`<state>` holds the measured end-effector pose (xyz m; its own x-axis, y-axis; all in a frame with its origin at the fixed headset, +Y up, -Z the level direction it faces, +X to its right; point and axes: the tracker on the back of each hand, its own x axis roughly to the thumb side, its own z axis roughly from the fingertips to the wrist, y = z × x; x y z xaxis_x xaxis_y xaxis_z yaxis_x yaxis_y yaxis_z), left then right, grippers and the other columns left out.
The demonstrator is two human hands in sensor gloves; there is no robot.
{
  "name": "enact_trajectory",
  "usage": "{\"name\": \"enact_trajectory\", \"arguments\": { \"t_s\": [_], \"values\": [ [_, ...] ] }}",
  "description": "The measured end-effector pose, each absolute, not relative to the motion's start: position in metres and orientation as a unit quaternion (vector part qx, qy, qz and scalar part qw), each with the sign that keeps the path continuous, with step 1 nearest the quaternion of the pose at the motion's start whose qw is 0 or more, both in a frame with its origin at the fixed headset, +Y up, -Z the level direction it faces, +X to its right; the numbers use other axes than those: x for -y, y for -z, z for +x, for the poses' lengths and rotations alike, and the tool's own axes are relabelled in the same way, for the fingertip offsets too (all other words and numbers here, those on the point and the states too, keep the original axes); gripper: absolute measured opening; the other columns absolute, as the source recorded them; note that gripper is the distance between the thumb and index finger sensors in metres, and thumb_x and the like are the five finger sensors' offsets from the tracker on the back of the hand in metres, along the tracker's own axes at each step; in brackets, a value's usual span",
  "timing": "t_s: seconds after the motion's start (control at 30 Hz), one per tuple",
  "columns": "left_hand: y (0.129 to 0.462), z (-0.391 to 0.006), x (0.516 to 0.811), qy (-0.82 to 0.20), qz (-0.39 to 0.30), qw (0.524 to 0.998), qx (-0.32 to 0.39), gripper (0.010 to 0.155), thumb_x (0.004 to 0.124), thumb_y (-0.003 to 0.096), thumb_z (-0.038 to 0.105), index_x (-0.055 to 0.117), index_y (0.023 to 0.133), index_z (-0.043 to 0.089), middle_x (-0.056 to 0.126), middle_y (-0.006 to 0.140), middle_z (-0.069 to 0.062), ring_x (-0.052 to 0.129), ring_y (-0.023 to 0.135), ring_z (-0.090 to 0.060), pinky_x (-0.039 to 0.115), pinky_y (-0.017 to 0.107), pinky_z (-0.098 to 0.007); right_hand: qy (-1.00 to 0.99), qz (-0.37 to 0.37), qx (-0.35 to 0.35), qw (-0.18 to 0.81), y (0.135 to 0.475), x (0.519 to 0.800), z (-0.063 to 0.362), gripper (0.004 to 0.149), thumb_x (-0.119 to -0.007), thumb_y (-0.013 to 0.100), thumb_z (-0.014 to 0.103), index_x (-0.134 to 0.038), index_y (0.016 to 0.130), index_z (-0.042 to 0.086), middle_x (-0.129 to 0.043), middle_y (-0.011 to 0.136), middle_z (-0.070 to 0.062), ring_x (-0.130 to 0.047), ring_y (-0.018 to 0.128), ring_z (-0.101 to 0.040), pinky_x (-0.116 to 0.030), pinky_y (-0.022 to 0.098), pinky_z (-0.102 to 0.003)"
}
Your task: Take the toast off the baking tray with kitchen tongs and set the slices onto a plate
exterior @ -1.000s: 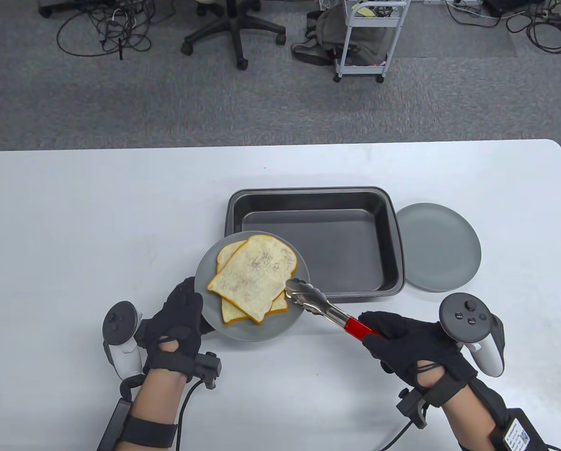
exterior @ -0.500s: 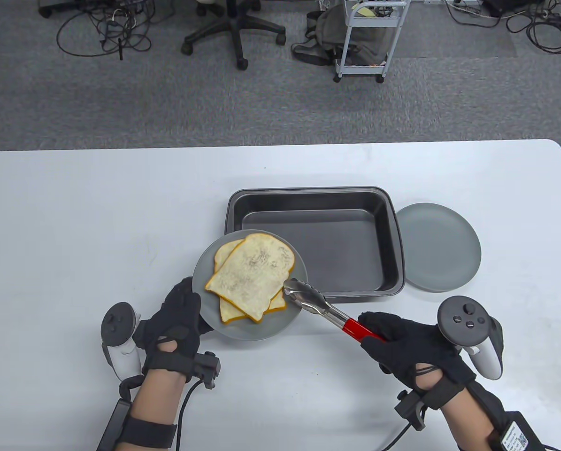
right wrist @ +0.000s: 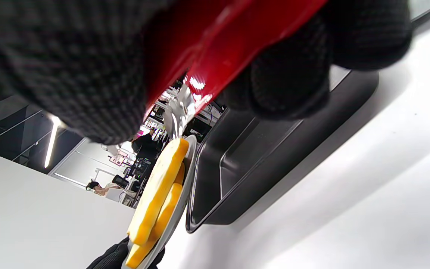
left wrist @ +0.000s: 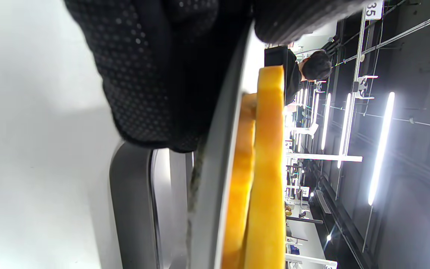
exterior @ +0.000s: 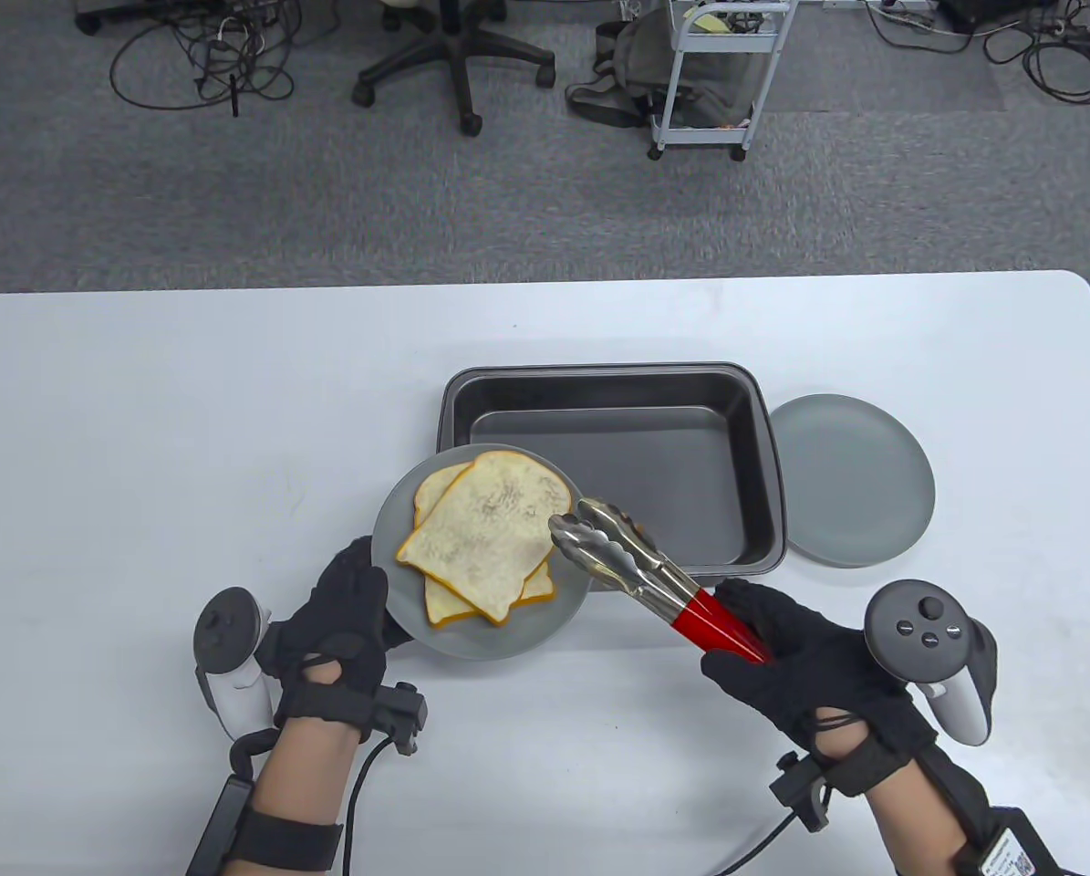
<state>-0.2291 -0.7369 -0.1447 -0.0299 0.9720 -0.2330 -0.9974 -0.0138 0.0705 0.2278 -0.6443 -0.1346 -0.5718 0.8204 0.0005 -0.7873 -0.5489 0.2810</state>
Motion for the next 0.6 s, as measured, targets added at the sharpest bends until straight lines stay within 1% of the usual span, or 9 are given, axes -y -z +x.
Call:
{"name": "enact_trajectory", "arguments": {
  "t_s": [0.13, 0.27, 0.3, 0.33, 0.4, 0.47, 0.6],
  "values": [
    [0.144, -0.230, 0.737, -0.709, -0.057, 0.694, -0.108, 0.057, 0.070, 0.0517, 0.032, 0.055, 0.101, 0.009, 0.091, 0.090, -0.016, 0.114, 0.065, -0.031, 0.106, 0.042, -0.032, -0.890, 0.047, -0.093, 0.444, 0.135, 0.644, 0.232, 0.095, -0.101, 0.027, 0.053, -0.063, 0.102, 0.009, -0.083, 0.081, -0.020, -0.092, 0.049, -0.029, -0.081, 0.043, -0.051],
    [0.144, -0.230, 0.737, -0.708, -0.057, 0.696, -0.107, 0.057, 0.070, 0.0517, 0.033, 0.055, 0.101, 0.009, 0.091, 0.090, -0.016, 0.114, 0.065, -0.031, 0.106, 0.042, -0.032, -0.894, 0.021, -0.054, 0.444, 0.137, 0.643, 0.240, 0.099, -0.101, 0.027, 0.050, -0.056, 0.105, 0.010, -0.077, 0.085, -0.019, -0.089, 0.054, -0.029, -0.078, 0.047, -0.053],
    [0.144, -0.230, 0.737, -0.708, -0.057, 0.696, -0.107, 0.057, 0.070, 0.0517, 0.033, 0.055, 0.101, 0.009, 0.091, 0.090, -0.016, 0.114, 0.065, -0.031, 0.106, 0.042, -0.032, -0.894, 0.010, -0.035, 0.447, 0.139, 0.643, 0.244, 0.099, -0.101, 0.027, 0.050, -0.055, 0.105, 0.010, -0.077, 0.086, -0.019, -0.089, 0.054, -0.029, -0.078, 0.047, -0.053],
    [0.144, -0.230, 0.737, -0.708, -0.057, 0.696, -0.107, 0.057, 0.070, 0.0518, 0.033, 0.055, 0.101, 0.009, 0.091, 0.090, -0.016, 0.114, 0.065, -0.031, 0.106, 0.042, -0.032, -0.893, 0.004, -0.024, 0.450, 0.139, 0.643, 0.246, 0.094, -0.100, 0.031, 0.049, -0.056, 0.105, 0.011, -0.076, 0.086, -0.019, -0.089, 0.055, -0.030, -0.078, 0.048, -0.053],
    [0.144, -0.230, 0.737, -0.710, -0.058, 0.694, -0.106, 0.057, 0.070, 0.0518, 0.033, 0.055, 0.101, 0.009, 0.091, 0.091, -0.016, 0.114, 0.065, -0.031, 0.106, 0.042, -0.032, -0.890, -0.022, 0.016, 0.456, 0.145, 0.645, 0.254, 0.094, -0.101, 0.030, 0.048, -0.056, 0.105, 0.012, -0.076, 0.087, -0.019, -0.088, 0.055, -0.030, -0.077, 0.048, -0.053],
    [0.144, -0.230, 0.737, -0.708, -0.057, 0.695, -0.106, 0.057, 0.070, 0.0518, 0.033, 0.055, 0.101, 0.009, 0.091, 0.090, -0.016, 0.114, 0.065, -0.031, 0.106, 0.042, -0.032, -0.889, -0.046, 0.036, 0.454, 0.151, 0.646, 0.262, 0.095, -0.101, 0.030, 0.047, -0.055, 0.105, 0.012, -0.074, 0.087, -0.019, -0.088, 0.056, -0.030, -0.077, 0.048, -0.053],
    [0.144, -0.230, 0.737, -0.708, -0.058, 0.696, -0.106, 0.057, 0.070, 0.0518, 0.033, 0.055, 0.101, 0.009, 0.091, 0.090, -0.016, 0.114, 0.065, -0.031, 0.106, 0.042, -0.032, -0.895, -0.087, 0.055, 0.434, 0.164, 0.649, 0.273, 0.095, -0.100, 0.032, 0.045, -0.050, 0.106, 0.013, -0.070, 0.090, -0.019, -0.085, 0.060, -0.031, -0.075, 0.051, -0.053]
  ]
}}
